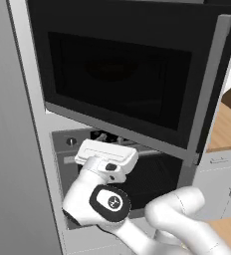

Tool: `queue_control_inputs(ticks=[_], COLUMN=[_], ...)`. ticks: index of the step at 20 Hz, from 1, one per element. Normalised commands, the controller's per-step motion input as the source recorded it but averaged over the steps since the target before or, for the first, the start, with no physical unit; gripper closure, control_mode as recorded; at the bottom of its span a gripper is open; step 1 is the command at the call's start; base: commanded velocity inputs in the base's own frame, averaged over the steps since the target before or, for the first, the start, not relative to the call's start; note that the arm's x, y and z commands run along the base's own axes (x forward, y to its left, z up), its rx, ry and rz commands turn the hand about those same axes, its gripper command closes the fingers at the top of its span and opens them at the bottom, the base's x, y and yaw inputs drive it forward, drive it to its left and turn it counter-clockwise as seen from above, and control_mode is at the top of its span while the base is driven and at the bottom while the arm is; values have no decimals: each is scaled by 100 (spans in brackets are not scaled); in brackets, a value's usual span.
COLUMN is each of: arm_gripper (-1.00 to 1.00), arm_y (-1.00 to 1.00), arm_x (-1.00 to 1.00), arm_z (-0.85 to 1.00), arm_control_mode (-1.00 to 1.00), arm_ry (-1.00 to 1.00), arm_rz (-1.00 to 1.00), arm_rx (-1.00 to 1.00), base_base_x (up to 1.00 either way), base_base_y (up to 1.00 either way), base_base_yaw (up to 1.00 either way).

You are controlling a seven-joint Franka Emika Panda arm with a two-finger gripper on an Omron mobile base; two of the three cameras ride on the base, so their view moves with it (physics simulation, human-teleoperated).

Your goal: Open the microwave, place the bowl with waffle inside the microwave, then close the microwave door and turn it on.

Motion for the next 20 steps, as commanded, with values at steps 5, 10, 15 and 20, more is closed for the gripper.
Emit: queue_control_inputs(ticks=[5, 10, 15, 20], arm_gripper=[-100, -100, -100, -100], arm_y=[-44, -35, -17, -29], arm_x=[6, 0, 5, 17], arm_z=[36, 42, 50, 42], arm_control_mode=[-100, -100, -100, -100], arm_ry=[0, 0, -1, 0], arm_rz=[15, 11, 5, 8], arm_rx=[5, 3, 2, 5], base_base_x=[0, 0, 0, 0], base_base_y=[0, 0, 0, 0], base_base_yaw=[0, 0, 0, 0])
